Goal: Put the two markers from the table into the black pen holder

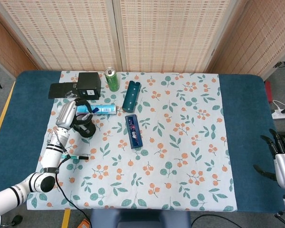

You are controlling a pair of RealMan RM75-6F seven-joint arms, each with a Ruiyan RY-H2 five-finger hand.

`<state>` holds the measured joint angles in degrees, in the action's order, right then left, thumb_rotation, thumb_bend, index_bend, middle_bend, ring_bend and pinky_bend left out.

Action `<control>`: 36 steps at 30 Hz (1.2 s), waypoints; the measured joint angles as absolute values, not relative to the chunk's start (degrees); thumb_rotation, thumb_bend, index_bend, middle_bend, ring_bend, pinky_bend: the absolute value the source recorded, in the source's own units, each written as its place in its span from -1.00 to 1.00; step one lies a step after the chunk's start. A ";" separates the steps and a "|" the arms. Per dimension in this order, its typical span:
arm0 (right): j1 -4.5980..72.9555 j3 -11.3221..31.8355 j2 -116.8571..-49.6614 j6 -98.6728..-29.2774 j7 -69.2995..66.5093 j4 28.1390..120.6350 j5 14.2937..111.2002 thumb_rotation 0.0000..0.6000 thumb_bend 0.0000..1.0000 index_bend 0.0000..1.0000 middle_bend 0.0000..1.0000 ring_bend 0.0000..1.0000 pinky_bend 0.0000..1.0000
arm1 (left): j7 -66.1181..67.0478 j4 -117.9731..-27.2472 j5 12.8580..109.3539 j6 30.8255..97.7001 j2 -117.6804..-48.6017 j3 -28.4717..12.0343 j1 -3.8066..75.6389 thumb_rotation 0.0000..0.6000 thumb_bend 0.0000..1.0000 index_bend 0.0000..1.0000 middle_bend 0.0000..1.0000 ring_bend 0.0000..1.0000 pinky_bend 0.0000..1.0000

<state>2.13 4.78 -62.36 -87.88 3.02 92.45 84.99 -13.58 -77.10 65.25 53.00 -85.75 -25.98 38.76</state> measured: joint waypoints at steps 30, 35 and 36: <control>2.14 4.58 -62.09 -87.72 2.24 92.54 85.43 1.00 -1.00 -0.59 -0.93 -0.80 -1.00 | 4.68 -86.93 72.12 68.12 -81.12 -16.89 34.16 1.00 -0.35 -0.25 -0.41 -0.69 -0.56; 2.07 4.60 -61.98 -87.71 1.76 92.51 85.22 1.00 -1.00 -0.59 -0.93 -0.80 -1.00 | 18.55 -94.90 74.63 77.99 -80.10 -12.64 29.11 1.00 -0.35 -0.22 -0.35 -0.69 -0.56; 2.07 4.56 -61.96 -87.75 1.65 92.54 85.45 1.00 -1.00 -0.59 -0.93 -0.80 -1.00 | 20.82 -96.31 74.97 80.00 -80.29 -11.28 27.65 1.00 -0.35 -0.22 -0.34 -0.68 -0.56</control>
